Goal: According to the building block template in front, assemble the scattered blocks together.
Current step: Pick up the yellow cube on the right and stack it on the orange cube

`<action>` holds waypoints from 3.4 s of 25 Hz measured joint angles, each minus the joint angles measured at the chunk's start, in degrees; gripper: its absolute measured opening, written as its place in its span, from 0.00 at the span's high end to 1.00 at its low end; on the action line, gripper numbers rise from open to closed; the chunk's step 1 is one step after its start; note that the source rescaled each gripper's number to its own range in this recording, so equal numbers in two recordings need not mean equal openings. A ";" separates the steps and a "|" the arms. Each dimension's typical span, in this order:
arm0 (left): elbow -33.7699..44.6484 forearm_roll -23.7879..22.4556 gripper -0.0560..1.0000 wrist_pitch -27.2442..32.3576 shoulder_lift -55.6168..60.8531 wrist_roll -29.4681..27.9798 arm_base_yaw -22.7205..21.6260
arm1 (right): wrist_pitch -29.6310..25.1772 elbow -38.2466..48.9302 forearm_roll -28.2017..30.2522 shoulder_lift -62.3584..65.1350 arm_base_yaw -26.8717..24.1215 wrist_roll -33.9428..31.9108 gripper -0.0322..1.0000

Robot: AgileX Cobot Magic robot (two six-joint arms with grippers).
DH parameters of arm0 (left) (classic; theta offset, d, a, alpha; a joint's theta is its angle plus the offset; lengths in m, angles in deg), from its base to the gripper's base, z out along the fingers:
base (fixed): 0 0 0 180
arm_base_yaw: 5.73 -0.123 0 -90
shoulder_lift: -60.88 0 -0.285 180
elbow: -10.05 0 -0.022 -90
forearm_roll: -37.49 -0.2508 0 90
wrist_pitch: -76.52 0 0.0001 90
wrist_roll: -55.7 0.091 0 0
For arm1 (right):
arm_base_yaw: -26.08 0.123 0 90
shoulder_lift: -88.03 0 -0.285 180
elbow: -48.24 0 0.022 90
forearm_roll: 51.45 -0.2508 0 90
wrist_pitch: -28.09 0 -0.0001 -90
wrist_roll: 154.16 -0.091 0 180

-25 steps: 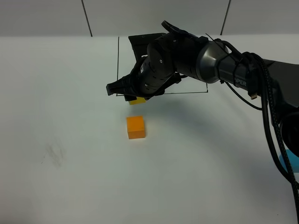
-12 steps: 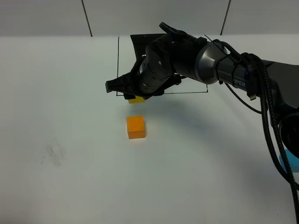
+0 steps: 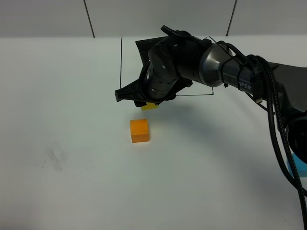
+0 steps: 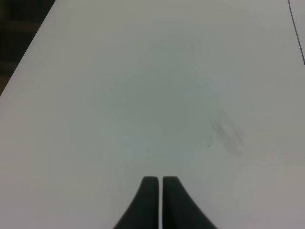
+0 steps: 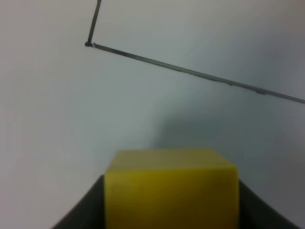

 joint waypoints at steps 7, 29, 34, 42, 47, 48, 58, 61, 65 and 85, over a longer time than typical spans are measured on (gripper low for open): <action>0.00 0.00 0.95 0.00 0.00 0.00 0.00 | 1.24 -0.04 0.42 -0.02 1.12 -3.32 0.45; 0.00 0.00 0.95 0.00 0.00 0.00 0.00 | 1.16 -3.35 1.45 -5.17 2.34 -5.85 0.45; 0.00 0.00 0.95 0.00 0.00 0.00 0.00 | 0.68 -3.35 1.40 -5.19 2.99 -7.46 0.45; 0.00 0.00 0.95 0.00 0.00 0.00 0.00 | 0.60 -3.74 1.45 -5.87 3.93 -8.98 0.45; 0.00 0.00 0.94 0.00 0.00 0.00 0.00 | 0.20 -4.43 1.25 -7.75 3.98 -9.14 0.45; 0.00 0.00 0.94 0.00 0.00 0.00 0.00 | 0.15 -4.43 1.17 -8.10 3.98 -9.14 0.45; 0.00 0.00 0.94 0.00 0.00 0.00 0.00 | 0.01 -5.40 0.44 -9.56 4.04 -9.19 0.45; 0.04 0.00 0.94 0.00 0.00 0.00 0.00 | 0.01 -5.58 0.44 -9.62 4.04 -9.19 0.45; 0.04 0.00 0.94 0.00 0.00 0.00 0.00 | 0.01 -5.58 0.38 -9.62 4.04 -8.09 0.45; 0.04 0.00 0.94 0.00 0.00 -0.12 0.00 | 0.26 -5.58 -0.17 -9.66 4.04 -3.37 0.45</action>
